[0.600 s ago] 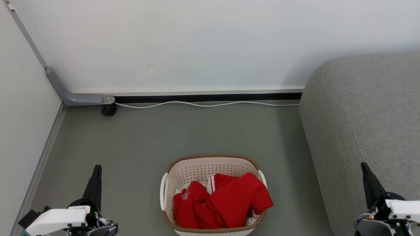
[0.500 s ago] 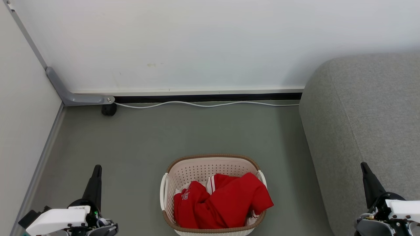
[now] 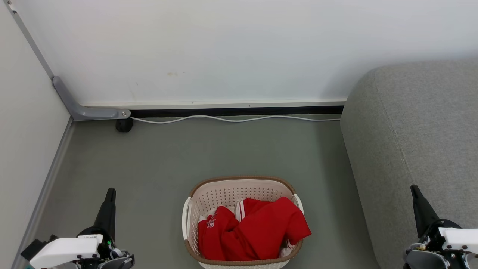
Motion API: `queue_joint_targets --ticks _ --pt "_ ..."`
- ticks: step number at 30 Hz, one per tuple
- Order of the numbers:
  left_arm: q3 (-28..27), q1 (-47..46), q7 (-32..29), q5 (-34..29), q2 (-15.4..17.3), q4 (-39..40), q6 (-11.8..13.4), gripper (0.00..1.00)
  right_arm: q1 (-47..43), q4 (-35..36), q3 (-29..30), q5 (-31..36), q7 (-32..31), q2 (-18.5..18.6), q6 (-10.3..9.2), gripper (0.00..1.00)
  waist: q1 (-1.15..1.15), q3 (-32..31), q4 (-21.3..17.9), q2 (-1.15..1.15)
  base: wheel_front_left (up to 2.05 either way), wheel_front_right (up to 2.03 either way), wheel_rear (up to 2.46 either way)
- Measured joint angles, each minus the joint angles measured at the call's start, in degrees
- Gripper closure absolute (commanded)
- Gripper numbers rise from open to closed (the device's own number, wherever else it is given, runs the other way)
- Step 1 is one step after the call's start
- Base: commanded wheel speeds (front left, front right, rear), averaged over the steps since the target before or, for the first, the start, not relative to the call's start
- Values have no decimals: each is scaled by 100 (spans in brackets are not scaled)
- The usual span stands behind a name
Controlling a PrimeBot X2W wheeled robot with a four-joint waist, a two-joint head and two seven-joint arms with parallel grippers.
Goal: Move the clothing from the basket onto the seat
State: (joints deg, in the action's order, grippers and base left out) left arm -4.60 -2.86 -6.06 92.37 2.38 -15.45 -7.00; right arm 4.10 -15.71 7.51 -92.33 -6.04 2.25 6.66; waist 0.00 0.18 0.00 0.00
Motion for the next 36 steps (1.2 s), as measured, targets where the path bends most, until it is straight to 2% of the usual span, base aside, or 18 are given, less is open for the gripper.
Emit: queue_joint_targets --ticks 30,31,36 --pt "1 13 -24 0 -4 -33 2 100 -8 -35 -8 -1 1 -8 -4 100 0 0 0 0 0 0 0" --pt "7 44 -24 0 -19 -102 3 0 -39 -94 -20 -1 1 -29 -18 0 0 0 0 0 0 0 0" --pt "33 376 -23 0 -157 -444 11 0 -349 -411 -62 -1 2 -187 -20 0 0 13 -1 0 0 0 0"
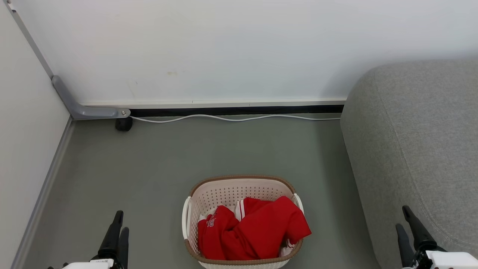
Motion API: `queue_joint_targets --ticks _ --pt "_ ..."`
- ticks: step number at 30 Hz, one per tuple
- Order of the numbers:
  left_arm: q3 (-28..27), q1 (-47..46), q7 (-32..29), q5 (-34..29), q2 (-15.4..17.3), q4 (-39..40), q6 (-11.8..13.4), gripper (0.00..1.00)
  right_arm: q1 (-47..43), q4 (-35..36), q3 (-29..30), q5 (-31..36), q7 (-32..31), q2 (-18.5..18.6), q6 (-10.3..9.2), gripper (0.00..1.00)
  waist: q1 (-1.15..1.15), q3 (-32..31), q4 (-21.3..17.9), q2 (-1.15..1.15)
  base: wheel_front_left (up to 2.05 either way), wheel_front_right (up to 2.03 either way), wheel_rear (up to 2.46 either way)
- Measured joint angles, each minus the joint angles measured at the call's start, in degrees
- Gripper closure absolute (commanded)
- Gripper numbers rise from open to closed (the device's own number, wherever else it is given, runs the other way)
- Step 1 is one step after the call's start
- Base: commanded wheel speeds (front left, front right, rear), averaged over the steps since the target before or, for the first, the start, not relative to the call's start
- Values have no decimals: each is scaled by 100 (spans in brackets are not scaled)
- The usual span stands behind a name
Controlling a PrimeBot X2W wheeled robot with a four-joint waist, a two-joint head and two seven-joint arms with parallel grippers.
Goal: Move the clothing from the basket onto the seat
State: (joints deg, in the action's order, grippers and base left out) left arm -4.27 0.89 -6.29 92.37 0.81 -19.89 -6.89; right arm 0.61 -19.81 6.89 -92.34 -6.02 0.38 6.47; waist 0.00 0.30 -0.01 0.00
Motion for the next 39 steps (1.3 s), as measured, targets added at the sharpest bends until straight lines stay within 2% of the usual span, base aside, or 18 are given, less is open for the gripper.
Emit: queue_joint_targets --ticks 15,28,39 --pt "169 -89 252 -151 21 -37 0 0 151 22 -208 133 147 109 1 0 2 25 0 0 0 0 0" --pt "319 -261 464 -867 33 -56 0 0 393 -27 -564 568 428 348 1 0 2 47 -4 0 0 0 0" --pt "497 -378 664 -1873 60 -102 -1 0 516 -142 -745 1524 620 471 1 0 1 39 -3 0 0 0 0"
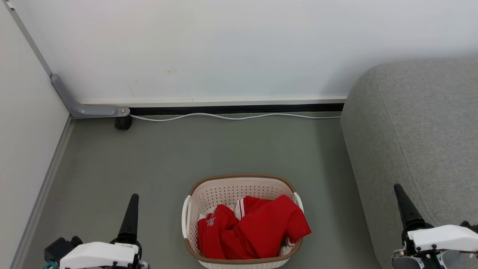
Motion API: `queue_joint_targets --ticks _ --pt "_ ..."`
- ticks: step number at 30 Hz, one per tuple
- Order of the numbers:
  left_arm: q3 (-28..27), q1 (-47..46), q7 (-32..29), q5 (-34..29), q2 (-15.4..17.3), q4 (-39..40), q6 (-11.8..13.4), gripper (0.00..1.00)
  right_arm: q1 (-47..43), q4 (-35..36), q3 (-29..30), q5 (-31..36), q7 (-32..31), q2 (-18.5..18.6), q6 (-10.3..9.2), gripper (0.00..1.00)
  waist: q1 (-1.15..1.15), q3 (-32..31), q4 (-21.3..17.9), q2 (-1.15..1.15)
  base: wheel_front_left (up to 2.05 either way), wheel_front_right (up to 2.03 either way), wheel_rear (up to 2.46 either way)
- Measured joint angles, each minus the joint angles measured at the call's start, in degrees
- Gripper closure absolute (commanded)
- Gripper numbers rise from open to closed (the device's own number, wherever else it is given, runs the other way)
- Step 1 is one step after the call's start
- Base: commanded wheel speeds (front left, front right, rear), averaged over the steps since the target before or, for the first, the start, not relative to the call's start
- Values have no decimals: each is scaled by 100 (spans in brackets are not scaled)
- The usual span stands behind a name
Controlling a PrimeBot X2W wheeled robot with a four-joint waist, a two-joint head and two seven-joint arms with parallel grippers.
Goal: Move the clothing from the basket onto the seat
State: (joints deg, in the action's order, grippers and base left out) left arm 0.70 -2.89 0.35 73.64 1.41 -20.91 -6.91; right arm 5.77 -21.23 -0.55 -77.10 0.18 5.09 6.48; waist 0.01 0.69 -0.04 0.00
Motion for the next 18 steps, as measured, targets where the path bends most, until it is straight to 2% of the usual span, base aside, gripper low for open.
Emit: queue_joint_targets --ticks 18 --pt "312 -179 279 -1556 113 -125 -1 0 318 -178 -309 1419 289 152 2 0 0 3 -9 0 0 0 0"
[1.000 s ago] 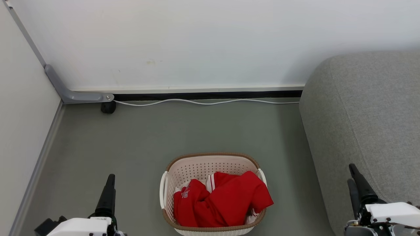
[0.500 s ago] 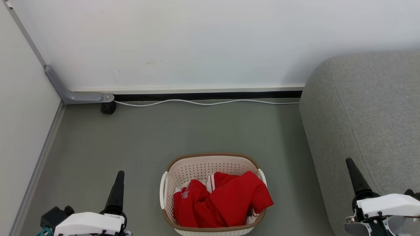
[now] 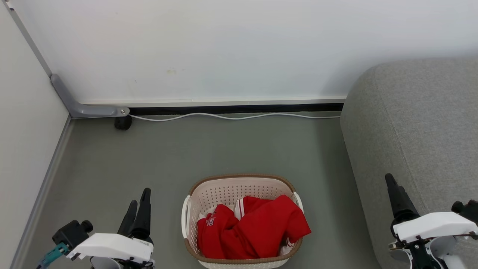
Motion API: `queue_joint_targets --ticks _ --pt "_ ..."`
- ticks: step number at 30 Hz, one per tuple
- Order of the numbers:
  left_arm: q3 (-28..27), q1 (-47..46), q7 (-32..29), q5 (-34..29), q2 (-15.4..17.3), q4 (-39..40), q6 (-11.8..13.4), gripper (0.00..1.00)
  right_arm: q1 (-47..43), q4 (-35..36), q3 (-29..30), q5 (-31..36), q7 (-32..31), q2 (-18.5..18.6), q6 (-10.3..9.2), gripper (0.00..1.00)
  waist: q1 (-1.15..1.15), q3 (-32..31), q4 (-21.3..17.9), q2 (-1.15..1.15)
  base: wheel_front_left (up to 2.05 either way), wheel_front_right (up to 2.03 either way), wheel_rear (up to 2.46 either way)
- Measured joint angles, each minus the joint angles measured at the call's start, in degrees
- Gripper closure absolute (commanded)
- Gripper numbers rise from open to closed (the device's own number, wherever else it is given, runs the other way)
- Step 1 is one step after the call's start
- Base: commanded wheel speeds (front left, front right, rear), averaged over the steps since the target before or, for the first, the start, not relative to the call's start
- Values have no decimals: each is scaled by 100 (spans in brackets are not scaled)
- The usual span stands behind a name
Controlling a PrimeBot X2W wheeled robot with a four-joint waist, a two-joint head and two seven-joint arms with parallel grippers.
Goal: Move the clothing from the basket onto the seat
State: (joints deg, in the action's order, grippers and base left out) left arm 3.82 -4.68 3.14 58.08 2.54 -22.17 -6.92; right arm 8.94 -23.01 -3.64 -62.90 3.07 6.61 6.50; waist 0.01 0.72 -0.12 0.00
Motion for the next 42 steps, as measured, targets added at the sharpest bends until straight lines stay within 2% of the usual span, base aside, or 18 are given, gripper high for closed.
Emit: queue_joint_targets --ticks 42 --pt "66 -378 698 -3230 -23 -199 -15 0 726 -657 -608 2807 662 359 24 0 0 62 7 0 0 0 0"
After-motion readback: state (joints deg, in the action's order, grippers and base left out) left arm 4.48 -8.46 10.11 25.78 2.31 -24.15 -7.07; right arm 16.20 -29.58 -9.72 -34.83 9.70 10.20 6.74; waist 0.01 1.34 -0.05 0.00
